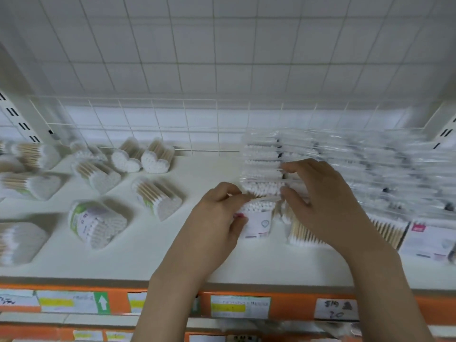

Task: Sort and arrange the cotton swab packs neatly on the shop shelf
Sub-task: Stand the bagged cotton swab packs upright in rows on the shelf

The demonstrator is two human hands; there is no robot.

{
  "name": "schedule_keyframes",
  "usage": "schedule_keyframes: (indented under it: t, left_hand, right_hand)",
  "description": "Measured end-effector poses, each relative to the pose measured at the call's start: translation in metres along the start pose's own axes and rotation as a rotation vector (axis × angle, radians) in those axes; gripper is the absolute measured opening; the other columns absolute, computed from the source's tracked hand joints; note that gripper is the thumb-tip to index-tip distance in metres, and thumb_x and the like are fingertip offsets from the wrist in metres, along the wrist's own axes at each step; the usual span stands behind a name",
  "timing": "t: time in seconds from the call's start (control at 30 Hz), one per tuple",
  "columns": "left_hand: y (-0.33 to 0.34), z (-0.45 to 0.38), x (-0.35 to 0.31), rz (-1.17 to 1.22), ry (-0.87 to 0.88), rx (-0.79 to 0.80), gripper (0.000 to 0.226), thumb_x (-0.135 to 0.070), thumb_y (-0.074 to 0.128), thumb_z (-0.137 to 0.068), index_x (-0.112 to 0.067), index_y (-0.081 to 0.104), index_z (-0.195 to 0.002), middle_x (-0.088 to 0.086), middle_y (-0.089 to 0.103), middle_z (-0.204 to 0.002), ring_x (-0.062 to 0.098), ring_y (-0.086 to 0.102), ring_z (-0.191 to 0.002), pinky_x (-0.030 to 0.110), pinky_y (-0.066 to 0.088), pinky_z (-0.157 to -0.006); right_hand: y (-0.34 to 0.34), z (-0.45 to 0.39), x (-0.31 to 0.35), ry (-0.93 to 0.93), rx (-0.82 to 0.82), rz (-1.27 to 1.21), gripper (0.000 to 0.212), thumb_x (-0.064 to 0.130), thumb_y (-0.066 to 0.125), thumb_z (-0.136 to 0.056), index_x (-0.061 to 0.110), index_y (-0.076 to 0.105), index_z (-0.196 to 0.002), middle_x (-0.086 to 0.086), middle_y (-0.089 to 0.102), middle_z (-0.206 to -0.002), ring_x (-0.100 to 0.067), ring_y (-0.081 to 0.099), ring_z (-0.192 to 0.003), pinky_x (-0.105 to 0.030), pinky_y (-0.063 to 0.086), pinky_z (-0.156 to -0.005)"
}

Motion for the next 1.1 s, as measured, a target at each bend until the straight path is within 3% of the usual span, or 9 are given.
schedule_keyframes:
  t: [0.27,0.6,0.87,1.1]
  left_hand:
    - [0.009,-0.017,-0.009,-0.034,0.041,0.005,0.039,-0.005,0.067,-0.078,-0.012,0.063,-0.116,0.004,0.057,-0.102,0.024,0.055,-0.093,0.035,0.047,-0.085]
    - [0.011,-0.021,-0.005,-0.008,0.027,-0.016,0.029,-0.012,0.069,-0.079,-0.014,0.069,-0.108,0.002,0.056,-0.104,0.021,0.055,-0.093,0.034,0.047,-0.085]
    - [-0.019,-0.007,0.009,-0.042,-0.011,-0.042,0.043,-0.022,0.068,-0.082,-0.012,0.058,-0.123,0.004,0.059,-0.112,0.023,0.056,-0.1,0.041,0.048,-0.086]
    - [-0.087,0.039,0.058,-0.221,-0.159,-0.135,0.03,-0.024,0.064,-0.08,-0.009,0.068,-0.105,0.007,0.066,-0.097,0.033,0.06,-0.087,0.048,0.05,-0.074]
  right_hand:
    - [-0.014,0.014,-0.007,0.047,-0.033,-0.023,0.029,0.013,0.052,-0.092,0.011,0.058,-0.12,-0.001,0.06,-0.115,-0.021,0.05,-0.11,-0.024,0.03,-0.091]
    - [-0.009,0.016,0.0,0.061,-0.044,-0.068,0.027,0.008,0.055,-0.089,0.007,0.061,-0.115,-0.005,0.064,-0.109,-0.024,0.054,-0.106,-0.029,0.036,-0.087]
    - [0.002,0.008,0.028,0.042,-0.029,-0.076,0.027,0.008,0.057,-0.087,0.007,0.062,-0.114,-0.007,0.064,-0.107,-0.027,0.053,-0.106,-0.034,0.037,-0.089]
    - [0.034,-0.004,0.094,-0.023,0.017,-0.102,0.028,0.01,0.057,-0.088,0.01,0.061,-0.115,-0.004,0.063,-0.109,-0.025,0.051,-0.109,-0.03,0.033,-0.087]
Point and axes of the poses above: each hand's wrist, its own z-axis away from the middle knuckle, its own y-axis out of the palm, x = y × z, the point moved 1 cm from there along -z, towards the middle knuckle
